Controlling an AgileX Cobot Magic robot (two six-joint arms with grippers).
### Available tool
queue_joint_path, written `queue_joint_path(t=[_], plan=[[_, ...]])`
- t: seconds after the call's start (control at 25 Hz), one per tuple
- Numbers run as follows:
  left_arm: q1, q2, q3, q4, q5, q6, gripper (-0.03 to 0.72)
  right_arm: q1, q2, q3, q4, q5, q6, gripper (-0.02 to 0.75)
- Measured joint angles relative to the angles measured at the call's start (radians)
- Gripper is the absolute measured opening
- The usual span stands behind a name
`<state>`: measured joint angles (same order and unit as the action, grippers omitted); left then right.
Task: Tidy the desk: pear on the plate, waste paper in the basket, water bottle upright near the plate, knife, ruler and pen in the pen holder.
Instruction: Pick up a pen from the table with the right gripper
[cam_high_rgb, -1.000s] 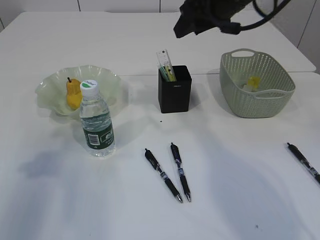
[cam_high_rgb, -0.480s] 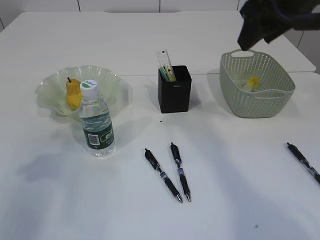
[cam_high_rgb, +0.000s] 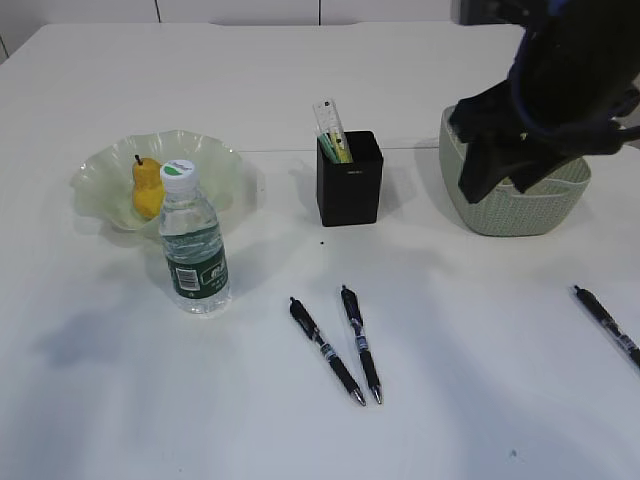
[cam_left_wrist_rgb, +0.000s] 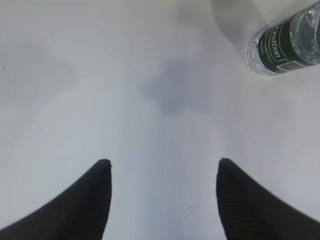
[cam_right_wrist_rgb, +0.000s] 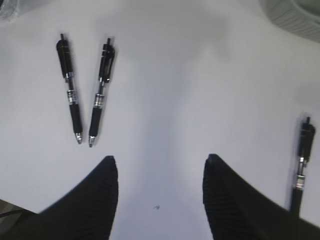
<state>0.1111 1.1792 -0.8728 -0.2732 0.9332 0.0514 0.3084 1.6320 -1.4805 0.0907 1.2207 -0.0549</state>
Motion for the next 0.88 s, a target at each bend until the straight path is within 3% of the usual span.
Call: queue_joint_path(t=[0.28, 0.44, 0.88], plan=[[0.000, 0.000, 0.000, -0.002, 0.018, 0.000, 0.466, 0.151, 0.121, -0.004, -0.002, -0.062, 0.158, 0.397], [0.000, 0.000, 0.000, -0.002, 0.019, 0.000, 0.466, 0.220, 0.227, -0.044, -0.058, -0.088, 0.258, 0.396], [0.000, 0.000, 0.000, -0.002, 0.019, 0.000, 0.466, 0.234, 0.455, -0.168, -0.091, -0.101, 0.324, 0.396]])
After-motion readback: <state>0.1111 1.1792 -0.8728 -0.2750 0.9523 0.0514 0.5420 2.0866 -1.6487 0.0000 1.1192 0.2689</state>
